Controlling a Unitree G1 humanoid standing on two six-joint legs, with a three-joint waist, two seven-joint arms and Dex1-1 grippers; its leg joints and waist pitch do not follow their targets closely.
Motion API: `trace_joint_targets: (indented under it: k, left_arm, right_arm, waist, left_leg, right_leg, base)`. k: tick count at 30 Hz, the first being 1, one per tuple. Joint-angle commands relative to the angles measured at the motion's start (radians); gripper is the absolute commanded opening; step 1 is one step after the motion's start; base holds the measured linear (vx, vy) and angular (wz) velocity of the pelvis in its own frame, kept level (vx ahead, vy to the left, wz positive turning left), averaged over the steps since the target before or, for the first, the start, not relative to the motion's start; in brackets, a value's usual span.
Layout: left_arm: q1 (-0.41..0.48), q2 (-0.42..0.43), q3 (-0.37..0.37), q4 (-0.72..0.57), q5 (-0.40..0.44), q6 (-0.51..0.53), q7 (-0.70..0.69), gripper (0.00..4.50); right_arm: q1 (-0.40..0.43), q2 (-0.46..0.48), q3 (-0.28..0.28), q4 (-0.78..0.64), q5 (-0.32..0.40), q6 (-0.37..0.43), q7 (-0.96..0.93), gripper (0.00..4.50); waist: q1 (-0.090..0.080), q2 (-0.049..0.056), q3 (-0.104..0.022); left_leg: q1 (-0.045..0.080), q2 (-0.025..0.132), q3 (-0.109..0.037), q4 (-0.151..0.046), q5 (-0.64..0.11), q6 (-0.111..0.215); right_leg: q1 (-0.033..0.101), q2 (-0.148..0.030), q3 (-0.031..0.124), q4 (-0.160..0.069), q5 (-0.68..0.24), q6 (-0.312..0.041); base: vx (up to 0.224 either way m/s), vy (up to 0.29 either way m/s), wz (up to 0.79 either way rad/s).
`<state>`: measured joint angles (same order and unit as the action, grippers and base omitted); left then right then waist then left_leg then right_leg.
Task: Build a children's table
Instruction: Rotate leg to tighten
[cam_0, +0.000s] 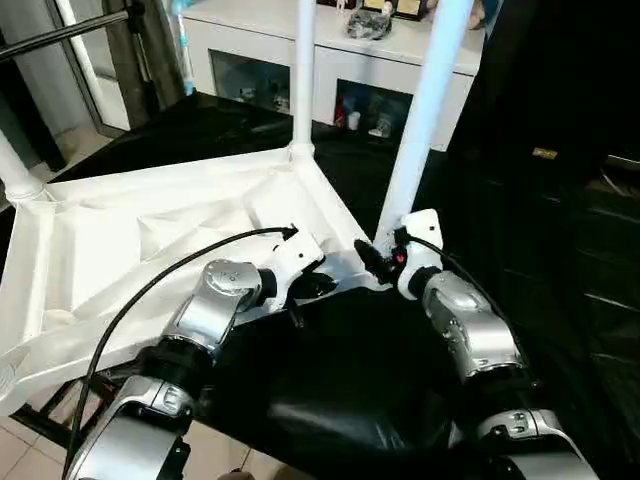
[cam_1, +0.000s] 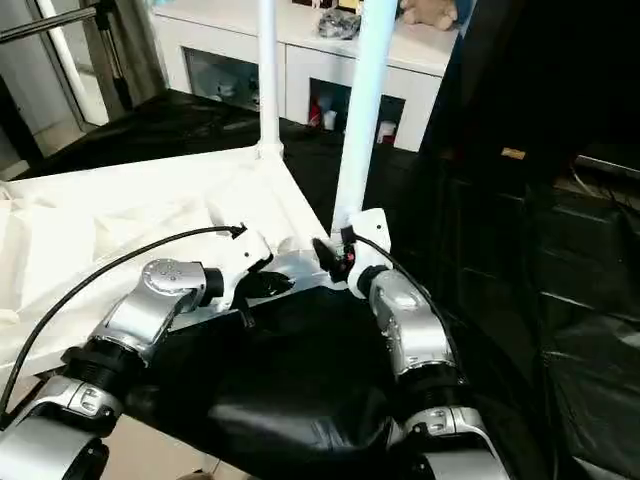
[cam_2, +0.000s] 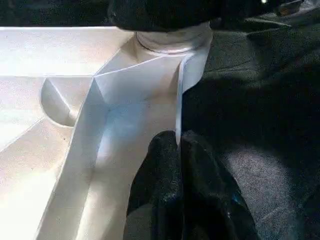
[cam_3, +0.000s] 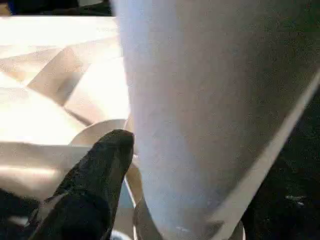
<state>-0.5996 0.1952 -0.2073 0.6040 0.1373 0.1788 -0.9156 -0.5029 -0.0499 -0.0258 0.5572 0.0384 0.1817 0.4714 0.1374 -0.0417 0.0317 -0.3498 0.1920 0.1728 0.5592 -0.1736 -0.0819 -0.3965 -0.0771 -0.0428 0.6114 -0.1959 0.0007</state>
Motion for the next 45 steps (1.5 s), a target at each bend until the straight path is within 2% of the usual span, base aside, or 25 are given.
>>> trace_joint_targets:
  k: [1,4,8,10,12,16,19,26,30,32,34,35,37,38,39,41,43,44,45]
  left_arm:
    - [-0.015,-0.022,-0.005,-0.052,-0.052,-0.049,-0.01,0.0]
    - [0.004,0.017,-0.015,-0.077,-0.07,-0.069,-0.096,0.0]
    - [0.014,0.039,-0.02,-0.09,-0.085,-0.076,-0.148,0.0]
    - [0.026,0.061,-0.026,-0.112,-0.102,-0.076,-0.202,0.0]
    - [0.033,0.075,-0.028,-0.128,-0.113,-0.074,-0.23,0.0]
    - [0.045,0.096,-0.037,-0.144,-0.123,-0.079,-0.274,0.0]
    - [0.052,0.101,-0.037,-0.153,-0.125,-0.079,-0.287,0.0]
    - [0.066,0.112,-0.042,-0.174,-0.129,-0.065,-0.314,0.0]
    - [0.068,0.113,-0.04,-0.175,-0.121,-0.059,-0.302,0.0]
    - [0.049,0.087,-0.024,-0.139,-0.098,-0.06,-0.222,0.0]
    - [0.043,0.08,-0.021,-0.13,-0.092,-0.062,-0.201,0.0]
    - [0.032,0.065,-0.015,-0.11,-0.083,-0.059,-0.166,0.0]
    - [0.006,0.025,-0.005,-0.066,-0.06,-0.044,-0.078,0.0]
    - [-0.004,0.009,-0.002,-0.049,-0.051,-0.038,-0.043,0.0]
    - [-0.019,-0.015,0.005,-0.026,-0.042,-0.024,0.008,0.0]
    - [-0.051,-0.058,0.023,0.016,-0.033,-0.002,0.102,0.0]
    - [-0.071,-0.083,0.032,0.04,-0.029,0.007,0.156,0.0]
    - [-0.079,-0.091,0.032,0.05,-0.028,0.006,0.167,0.0]
    - [-0.085,-0.096,0.033,0.059,-0.027,0.003,0.174,0.0]
  right_arm:
    - [0.048,0.023,0.168,0.01,0.027,0.015,0.209,3.03]
    - [0.076,-0.055,0.212,-0.041,0.03,0.006,0.383,3.03]
    - [0.082,-0.098,0.231,-0.048,0.023,0.016,0.457,3.03]
    - [0.079,-0.127,0.235,-0.038,0.015,0.013,0.494,3.03]
    - [0.077,-0.142,0.234,-0.039,0.017,0.008,0.517,3.03]
    - [0.084,-0.16,0.243,-0.072,0.03,0.031,0.577,3.03]
    - [0.089,-0.164,0.251,-0.08,0.024,0.032,0.589,3.03]
    - [0.1,-0.169,0.269,-0.1,0.029,0.045,0.625,2.4]
    - [0.11,-0.172,0.274,-0.112,0.029,0.054,0.631,2.19]
    - [0.113,-0.152,0.26,-0.098,0.014,0.043,0.575,2.13]
    - [0.112,-0.143,0.253,-0.089,0.009,0.038,0.549,2.11]
    - [0.105,-0.119,0.234,-0.06,-0.007,0.026,0.475,2.1]
    - [0.085,-0.062,0.19,0.012,-0.041,0.022,0.288,2.01]
    - [0.078,-0.041,0.174,0.038,-0.054,0.022,0.217,2.01]
    - [0.068,-0.012,0.151,0.068,-0.062,0.033,0.126,1.99]
    - [0.049,0.036,0.106,0.107,-0.057,0.057,-0.005,1.98]
    - [0.036,0.066,0.082,0.126,-0.048,0.065,-0.074,1.97]
    - [0.03,0.075,0.087,0.131,-0.052,0.066,-0.087,1.97]
    - [0.025,0.081,0.091,0.138,-0.056,0.064,-0.098,1.97]
  waist:
    - [-0.003,0.0,-0.043]
    - [-0.001,-0.003,-0.044]
    - [-0.004,-0.003,-0.046]
    - [-0.004,-0.005,-0.045]
    - [-0.005,-0.003,-0.044]
    - [-0.004,-0.003,-0.041]
    - [-0.002,-0.005,-0.042]
    - [-0.001,-0.009,-0.042]
    - [-0.001,-0.007,-0.041]
    - [-0.001,-0.006,-0.042]
    - [-0.001,-0.006,-0.039]
    - [-0.001,-0.007,-0.038]
    - [-0.005,-0.005,-0.034]
    - [-0.007,-0.006,-0.032]
    - [-0.005,-0.003,-0.036]
    - [-0.009,-0.006,-0.033]
    - [-0.009,-0.004,-0.033]
    - [-0.007,-0.001,-0.033]
    - [-0.005,-0.002,-0.034]
  left_leg:
    - [0.002,0.034,-0.009,-0.07,-0.258,0.0]
    - [-0.002,0.035,-0.007,-0.064,-0.219,0.024]
    - [0.0,0.034,-0.004,-0.06,-0.188,0.043]
    - [0.001,0.035,-0.004,-0.061,-0.191,0.041]
    - [0.002,0.037,-0.004,-0.062,-0.208,0.038]
    - [0.004,0.039,-0.004,-0.066,-0.237,0.03]
    - [0.003,0.039,-0.005,-0.065,-0.224,0.029]
    - [0.003,0.038,-0.003,-0.063,-0.209,0.033]
    - [0.004,0.038,-0.003,-0.064,-0.221,0.032]
    - [0.004,0.039,-0.004,-0.065,-0.227,0.028]
    - [0.006,0.039,-0.005,-0.067,-0.247,0.019]
    - [0.006,0.039,-0.005,-0.069,-0.254,0.014]
    - [0.009,0.038,-0.007,-0.075,-0.292,-0.007]
    - [0.014,0.036,-0.011,-0.076,-0.335,-0.025]
    - [0.018,0.037,-0.011,-0.076,-0.337,-0.032]
    - [0.014,0.034,-0.013,-0.079,-0.344,-0.036]
    - [0.019,0.034,-0.013,-0.078,-0.37,-0.036]
    - [0.02,0.033,-0.013,-0.078,-0.374,-0.036]
    - [0.021,0.033,-0.014,-0.078,-0.378,-0.032]
  right_leg:
    - [0.039,-0.066,0.041,-0.081,-0.217,-0.146]
    - [0.044,-0.064,0.04,-0.073,-0.132,-0.164]
    - [0.044,-0.061,0.037,-0.066,-0.073,-0.192]
    - [0.046,-0.064,0.037,-0.066,-0.088,-0.204]
    - [0.044,-0.064,0.037,-0.069,-0.117,-0.206]
    - [0.042,-0.065,0.038,-0.074,-0.166,-0.198]
    - [0.043,-0.064,0.038,-0.07,-0.142,-0.201]
    - [0.043,-0.064,0.038,-0.069,-0.136,-0.2]
    - [0.041,-0.064,0.038,-0.072,-0.158,-0.199]
    - [0.041,-0.065,0.038,-0.072,-0.167,-0.197]
    - [0.038,-0.066,0.039,-0.077,-0.2,-0.19]
    - [0.037,-0.066,0.039,-0.078,-0.215,-0.186]
    - [0.031,-0.069,0.041,-0.087,-0.305,-0.165]
    - [0.027,-0.071,0.039,-0.095,-0.392,-0.144]
    - [0.025,-0.074,0.043,-0.097,-0.401,-0.135]
    - [0.025,-0.069,0.042,-0.098,-0.398,-0.126]
    - [0.02,-0.07,0.043,-0.104,-0.426,-0.114]
    - [0.019,-0.07,0.044,-0.105,-0.431,-0.11]
    - [0.019,-0.07,0.043,-0.106,-0.437,-0.103]
  base:
    - [0.0,0.0,0.0]
    - [0.0,0.0,0.0]
    - [0.0,0.0,0.0]
    - [0.0,0.0,0.0]
    - [0.0,0.0,0.0]
    - [0.0,0.0,0.0]
    - [0.0,0.0,0.0]
    - [0.0,0.0,0.0]
    - [0.0,0.0,0.0]
    - [0.0,0.0,0.0]
    - [0.0,0.0,0.0]
    - [0.0,0.0,0.0]
    - [0.0,0.0,0.0]
    - [0.0,0.0,0.0]
    - [0.0,0.0,0.0]
    - [0.0,0.0,0.0]
    - [0.0,0.0,0.0]
    - [0.0,0.0,0.0]
    - [0.0,0.0,0.0]
